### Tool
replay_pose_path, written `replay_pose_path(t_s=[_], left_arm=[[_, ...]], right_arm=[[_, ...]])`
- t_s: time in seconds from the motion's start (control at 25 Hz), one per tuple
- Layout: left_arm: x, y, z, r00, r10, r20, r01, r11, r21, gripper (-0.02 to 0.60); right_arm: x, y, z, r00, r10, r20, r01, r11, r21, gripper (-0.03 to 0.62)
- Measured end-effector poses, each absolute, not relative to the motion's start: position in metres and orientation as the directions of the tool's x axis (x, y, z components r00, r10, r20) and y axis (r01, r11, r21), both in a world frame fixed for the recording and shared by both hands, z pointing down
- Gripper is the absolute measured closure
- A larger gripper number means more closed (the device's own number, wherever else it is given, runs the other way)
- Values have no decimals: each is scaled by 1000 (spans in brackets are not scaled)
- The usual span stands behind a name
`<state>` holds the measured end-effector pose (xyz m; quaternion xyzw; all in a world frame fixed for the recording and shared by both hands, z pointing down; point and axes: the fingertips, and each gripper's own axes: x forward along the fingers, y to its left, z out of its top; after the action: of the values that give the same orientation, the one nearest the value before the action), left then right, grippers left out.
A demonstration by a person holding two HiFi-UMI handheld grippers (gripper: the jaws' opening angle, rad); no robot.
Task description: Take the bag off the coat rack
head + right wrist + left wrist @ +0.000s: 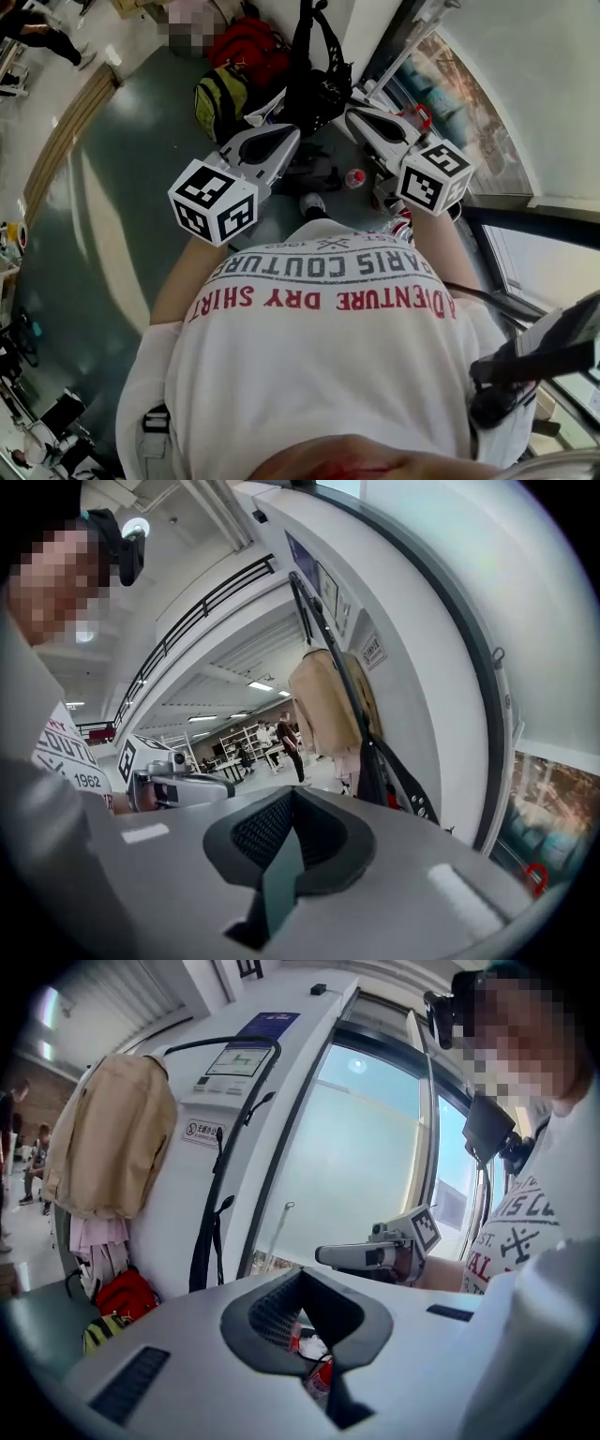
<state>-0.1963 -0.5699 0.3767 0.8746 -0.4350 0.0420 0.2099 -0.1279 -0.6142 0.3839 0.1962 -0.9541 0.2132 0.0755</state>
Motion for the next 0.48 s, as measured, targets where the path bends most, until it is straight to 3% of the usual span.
replay_pose_path(t_s=[0.48], left_arm=[[-207,-665,407,612,-741,275,-787,-536,306,577]], right_arm=[[-136,-706,414,-908,-335,251,-411,829,-380,592]])
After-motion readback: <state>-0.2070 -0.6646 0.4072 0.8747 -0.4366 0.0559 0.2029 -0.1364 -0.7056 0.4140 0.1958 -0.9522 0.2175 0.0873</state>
